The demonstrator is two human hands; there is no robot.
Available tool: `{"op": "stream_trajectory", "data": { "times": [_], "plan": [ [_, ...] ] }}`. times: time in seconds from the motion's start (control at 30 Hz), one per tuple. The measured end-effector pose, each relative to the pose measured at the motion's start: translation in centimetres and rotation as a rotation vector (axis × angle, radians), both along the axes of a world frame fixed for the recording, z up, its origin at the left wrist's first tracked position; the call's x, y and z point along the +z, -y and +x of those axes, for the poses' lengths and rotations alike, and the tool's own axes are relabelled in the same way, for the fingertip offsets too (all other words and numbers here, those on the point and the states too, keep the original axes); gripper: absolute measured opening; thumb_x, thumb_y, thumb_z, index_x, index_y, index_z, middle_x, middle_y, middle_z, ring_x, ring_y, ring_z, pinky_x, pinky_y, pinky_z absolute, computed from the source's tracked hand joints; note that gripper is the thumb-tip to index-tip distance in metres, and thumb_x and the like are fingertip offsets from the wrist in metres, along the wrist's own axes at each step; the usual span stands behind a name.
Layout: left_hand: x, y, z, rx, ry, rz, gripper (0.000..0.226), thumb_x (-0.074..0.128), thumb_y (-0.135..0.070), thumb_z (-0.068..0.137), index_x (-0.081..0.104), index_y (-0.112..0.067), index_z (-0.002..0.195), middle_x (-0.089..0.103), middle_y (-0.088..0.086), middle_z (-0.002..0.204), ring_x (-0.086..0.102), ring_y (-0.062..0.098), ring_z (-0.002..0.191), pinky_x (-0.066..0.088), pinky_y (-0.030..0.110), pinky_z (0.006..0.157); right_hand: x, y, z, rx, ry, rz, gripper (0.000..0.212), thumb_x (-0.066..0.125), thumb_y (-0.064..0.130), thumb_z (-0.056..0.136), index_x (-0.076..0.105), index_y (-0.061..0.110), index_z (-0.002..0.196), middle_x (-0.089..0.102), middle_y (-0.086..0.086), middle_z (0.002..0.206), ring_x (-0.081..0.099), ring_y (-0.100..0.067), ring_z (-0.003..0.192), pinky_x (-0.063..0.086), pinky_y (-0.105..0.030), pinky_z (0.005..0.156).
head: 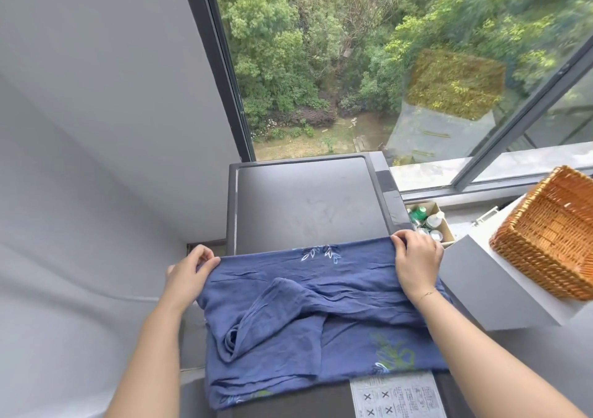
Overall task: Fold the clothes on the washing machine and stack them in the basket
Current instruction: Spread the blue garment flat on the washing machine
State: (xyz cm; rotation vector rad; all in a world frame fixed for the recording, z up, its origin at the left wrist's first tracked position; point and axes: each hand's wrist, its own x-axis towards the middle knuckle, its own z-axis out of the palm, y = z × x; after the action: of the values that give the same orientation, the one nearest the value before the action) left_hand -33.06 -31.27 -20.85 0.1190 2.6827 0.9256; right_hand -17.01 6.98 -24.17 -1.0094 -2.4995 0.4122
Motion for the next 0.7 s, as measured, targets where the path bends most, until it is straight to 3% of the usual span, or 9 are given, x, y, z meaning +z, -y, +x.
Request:
{"op": "stream_trajectory", "data": {
  "times": [0.1,0.2,0.3,0.37,0.47,0.57,0.7],
  "plan": [
    [0.9,-0.1,-0.6,0.039,-0.08,-0.154,0.021,0.063,-0.037,0.09,0.054,-0.023,0.077,0.064,-0.008,0.081,0.058,0.019,0.089,0.022,0.03,0.077,0.0,-0.2,-0.6,-0.023,0.036,-0.001,0.015,0.064,0.025,0.089,0.065,0.013,0.079,0.064,-0.01,0.08,0.056,-0.035,0.087,0.031,-0.043,0.087],
    [0.9,-1.2,-0.6,0.068,-0.164,-0.364,0.011,0.062,-0.029,0.09,0.062,-0.021,0.098,0.058,0.004,0.108,0.049,0.03,0.112,0.03,0.039,0.09,0.0,-0.5,-1.0,-0.113,0.035,-0.078,0.009,0.065,0.021,0.088,0.066,0.012,0.089,0.06,-0.014,0.097,0.051,-0.036,0.1,0.032,-0.044,0.092],
    [1.8,-3.8,0.8,0.116,-0.18,-0.267,0.023,0.062,-0.02,0.089,0.062,-0.018,0.112,0.053,0.01,0.123,0.045,0.034,0.117,0.035,0.045,0.097,0.7,-0.6,-0.4,-0.11,-0.087,-0.165,0.01,0.061,0.011,0.087,0.066,0.01,0.096,0.057,-0.014,0.105,0.048,-0.036,0.105,0.035,-0.043,0.092],
    [2.5,-6.7,3.0,0.033,-0.169,-0.083,0.021,0.062,-0.017,0.088,0.062,-0.019,0.108,0.055,0.006,0.118,0.05,0.03,0.113,0.041,0.044,0.095,1.0,-0.5,1.2,-0.103,-0.178,-0.243,0.018,0.054,0.005,0.084,0.066,0.01,0.096,0.057,-0.013,0.104,0.048,-0.034,0.104,0.035,-0.041,0.093],
    [3.0,-11.6,7.7,-0.284,-0.113,0.1,0.024,0.063,-0.019,0.087,0.06,-0.025,0.11,0.054,-0.006,0.116,0.048,0.017,0.114,0.038,0.036,0.097,1.0,1.0,4.4,-0.089,-0.261,-0.39,0.03,0.048,-0.001,0.074,0.065,0.017,0.091,0.056,-0.005,0.101,0.048,-0.028,0.101,0.037,-0.033,0.091],
    [2.3,-15.3,11.8,-0.536,-0.072,-0.062,0.035,0.061,-0.032,0.085,0.054,-0.035,0.119,0.047,-0.015,0.123,0.039,0.009,0.12,0.026,0.028,0.098,0.7,3.3,6.8,-0.014,-0.262,-0.418,0.038,0.05,-0.011,0.069,0.065,0.022,0.081,0.059,0.0,0.096,0.052,-0.023,0.097,0.034,-0.017,0.084],
    [1.1,-16.8,13.9,-0.544,-0.036,-0.198,0.035,0.063,-0.031,0.078,0.057,-0.036,0.113,0.041,-0.012,0.124,0.035,0.012,0.123,0.022,0.031,0.102,0.4,4.0,9.5,0.077,-0.182,-0.31,0.037,0.046,0.0,0.061,0.069,0.02,0.081,0.057,0.006,0.099,0.048,-0.011,0.099,0.033,-0.021,0.088]
  ]
}}
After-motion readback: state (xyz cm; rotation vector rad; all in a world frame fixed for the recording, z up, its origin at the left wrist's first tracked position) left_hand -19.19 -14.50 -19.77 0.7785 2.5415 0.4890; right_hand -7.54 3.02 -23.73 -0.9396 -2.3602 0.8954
